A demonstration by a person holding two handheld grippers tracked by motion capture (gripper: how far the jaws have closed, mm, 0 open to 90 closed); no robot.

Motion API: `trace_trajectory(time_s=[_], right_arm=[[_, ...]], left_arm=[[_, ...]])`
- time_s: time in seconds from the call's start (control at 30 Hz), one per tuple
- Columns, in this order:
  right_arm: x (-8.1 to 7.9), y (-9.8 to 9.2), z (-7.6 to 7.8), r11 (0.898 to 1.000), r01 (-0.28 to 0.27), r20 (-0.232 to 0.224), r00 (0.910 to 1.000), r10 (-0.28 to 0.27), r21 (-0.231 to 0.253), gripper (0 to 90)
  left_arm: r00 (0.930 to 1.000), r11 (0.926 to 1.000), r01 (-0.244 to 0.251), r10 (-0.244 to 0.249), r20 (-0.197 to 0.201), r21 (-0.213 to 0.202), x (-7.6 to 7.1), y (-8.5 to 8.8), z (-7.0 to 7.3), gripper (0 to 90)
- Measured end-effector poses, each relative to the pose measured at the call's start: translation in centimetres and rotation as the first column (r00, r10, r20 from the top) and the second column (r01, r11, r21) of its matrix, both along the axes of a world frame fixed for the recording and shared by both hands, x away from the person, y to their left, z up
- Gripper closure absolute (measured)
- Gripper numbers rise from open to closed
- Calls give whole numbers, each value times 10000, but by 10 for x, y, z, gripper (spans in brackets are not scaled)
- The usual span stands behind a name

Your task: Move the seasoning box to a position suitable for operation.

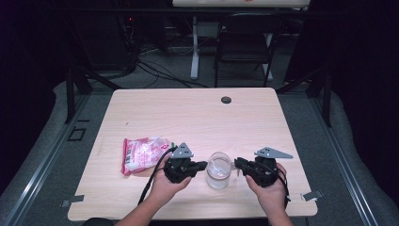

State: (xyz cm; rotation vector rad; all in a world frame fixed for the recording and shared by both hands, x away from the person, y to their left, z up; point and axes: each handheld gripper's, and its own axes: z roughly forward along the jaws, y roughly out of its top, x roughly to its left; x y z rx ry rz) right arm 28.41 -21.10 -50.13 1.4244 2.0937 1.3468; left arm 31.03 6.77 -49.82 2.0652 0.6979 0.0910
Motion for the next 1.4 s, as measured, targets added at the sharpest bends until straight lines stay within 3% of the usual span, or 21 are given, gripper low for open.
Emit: trace_trajectory(time_s=[0.33,0.57,0.93,1.23,1.4], right_arm=[[-1,-1,-2,9999,64,118,9999,-65,104,786],[-6,-1,0,9999,0,349,9994,4,-105,764],[-27,0,12,9963,-219,781,9965,284,-827,704],[-40,6,11,9851,-729,1008,9909,893,-1560,630],[-44,10,10,9835,-818,1038,9896,993,-1614,556]], left_arm=[[9998,9998,163,-162,149,-74,-4,-5,2,900],[9993,9995,310,-309,216,-39,-3,-7,5,900],[9971,9980,625,-624,431,-21,0,-21,11,888],[9967,9974,681,-671,447,-217,4,-24,21,853],[9965,9971,687,-671,489,-320,5,-26,24,824]])
